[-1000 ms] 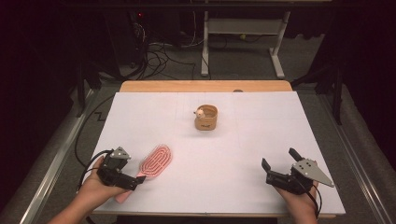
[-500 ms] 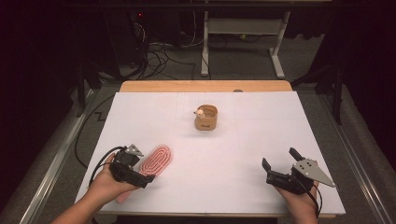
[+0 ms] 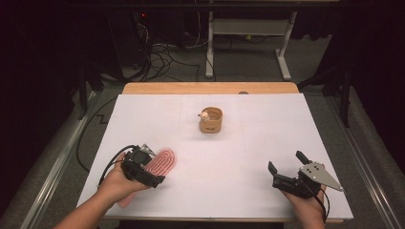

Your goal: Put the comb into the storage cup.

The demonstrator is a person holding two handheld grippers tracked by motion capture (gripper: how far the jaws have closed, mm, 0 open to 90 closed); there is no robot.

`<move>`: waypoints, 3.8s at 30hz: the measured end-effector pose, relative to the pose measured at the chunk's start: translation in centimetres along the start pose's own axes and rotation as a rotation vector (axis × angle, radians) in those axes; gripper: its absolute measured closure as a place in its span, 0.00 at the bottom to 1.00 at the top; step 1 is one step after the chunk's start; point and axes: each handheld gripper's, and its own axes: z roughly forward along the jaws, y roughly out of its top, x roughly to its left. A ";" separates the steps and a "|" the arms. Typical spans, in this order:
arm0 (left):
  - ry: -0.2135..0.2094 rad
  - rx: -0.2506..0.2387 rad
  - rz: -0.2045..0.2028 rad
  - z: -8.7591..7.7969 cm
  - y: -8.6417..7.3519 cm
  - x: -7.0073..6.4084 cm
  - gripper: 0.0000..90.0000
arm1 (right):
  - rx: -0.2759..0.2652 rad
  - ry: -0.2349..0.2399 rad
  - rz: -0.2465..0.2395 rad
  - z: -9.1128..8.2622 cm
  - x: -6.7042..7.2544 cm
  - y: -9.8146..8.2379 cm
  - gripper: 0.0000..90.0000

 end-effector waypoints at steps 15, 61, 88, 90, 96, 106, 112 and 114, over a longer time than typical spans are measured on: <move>0.002 0.017 0.009 0.5 2.0 -0.2 0.00 | -0.003 0.000 0.007 0.0 -0.1 0.0 0.00; -0.002 0.259 0.036 2.6 4.5 0.7 0.14 | 0.004 0.014 0.001 0.2 0.1 0.0 0.00; 0.002 0.351 0.020 3.0 5.7 0.8 0.17 | 0.008 0.019 -0.001 0.3 0.2 0.0 0.00; 0.005 0.355 0.016 3.0 5.8 0.7 0.18 | 0.009 0.019 -0.001 0.3 0.2 0.0 0.00; 0.013 0.367 0.005 3.0 6.0 0.7 0.19 | 0.009 0.018 0.001 0.3 0.1 0.0 0.00; 0.018 0.367 -0.001 2.9 6.0 0.7 0.21 | 0.006 0.016 0.001 0.2 0.1 0.0 0.00; 0.020 0.366 -0.002 2.9 6.0 0.7 0.22 | 0.006 0.015 -0.001 0.2 0.0 0.0 0.00; 0.020 0.366 -0.001 2.9 6.0 0.7 0.22 | 0.007 0.015 -0.001 0.2 0.0 0.0 0.00</move>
